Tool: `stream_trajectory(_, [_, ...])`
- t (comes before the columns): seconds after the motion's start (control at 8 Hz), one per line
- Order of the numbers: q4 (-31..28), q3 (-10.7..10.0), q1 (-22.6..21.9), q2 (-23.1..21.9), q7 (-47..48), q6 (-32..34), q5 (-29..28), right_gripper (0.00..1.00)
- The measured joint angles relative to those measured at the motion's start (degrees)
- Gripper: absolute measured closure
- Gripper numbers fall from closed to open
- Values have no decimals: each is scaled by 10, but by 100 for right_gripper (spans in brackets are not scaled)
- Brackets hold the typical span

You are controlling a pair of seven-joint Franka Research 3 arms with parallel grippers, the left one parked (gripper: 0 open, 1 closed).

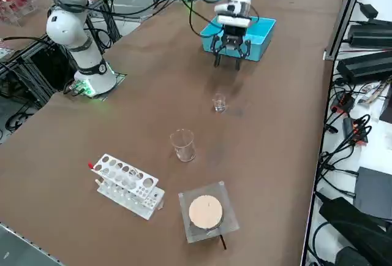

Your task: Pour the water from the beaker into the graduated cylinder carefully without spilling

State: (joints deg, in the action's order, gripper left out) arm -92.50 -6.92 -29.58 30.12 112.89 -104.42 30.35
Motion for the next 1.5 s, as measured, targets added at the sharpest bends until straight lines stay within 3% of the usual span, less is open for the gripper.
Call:
stream_trajectory(0.5, [61,-6,75,-72,-316,94,-190,0])
stream_trajectory(1.12, [155,-6,168,-75,-701,234,-275,0])
stream_trajectory(1.5, [167,-2,259,-137,-989,258,-358,0])
